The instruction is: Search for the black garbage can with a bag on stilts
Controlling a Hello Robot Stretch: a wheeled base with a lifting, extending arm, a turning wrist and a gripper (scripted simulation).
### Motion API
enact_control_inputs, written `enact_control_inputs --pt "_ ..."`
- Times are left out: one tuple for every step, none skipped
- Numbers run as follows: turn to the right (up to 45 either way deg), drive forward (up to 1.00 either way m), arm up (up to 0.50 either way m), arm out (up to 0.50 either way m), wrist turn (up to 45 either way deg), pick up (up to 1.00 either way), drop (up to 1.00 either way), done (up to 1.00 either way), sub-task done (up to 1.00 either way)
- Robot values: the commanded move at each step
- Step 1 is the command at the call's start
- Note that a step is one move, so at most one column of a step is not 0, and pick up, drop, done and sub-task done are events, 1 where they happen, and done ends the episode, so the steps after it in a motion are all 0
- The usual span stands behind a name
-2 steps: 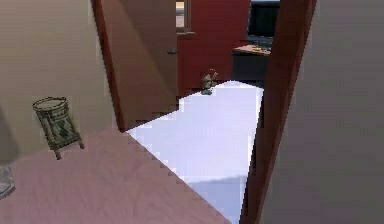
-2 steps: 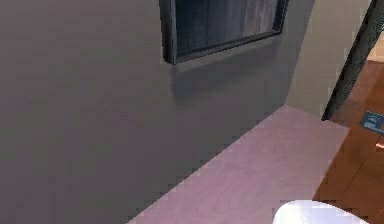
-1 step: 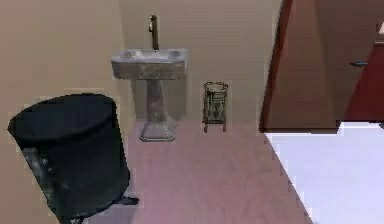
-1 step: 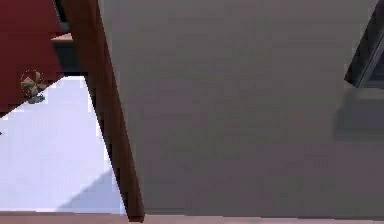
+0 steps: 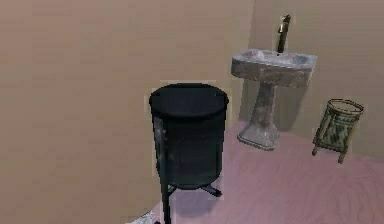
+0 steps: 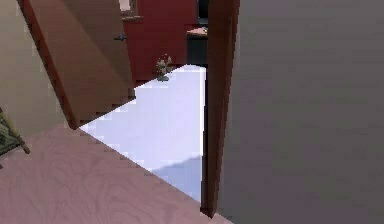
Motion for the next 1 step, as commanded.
enact_control_inputs --pt "0.0 0.0 0.0 0.0 0.0 0.0 0.0 1.0 0.0"
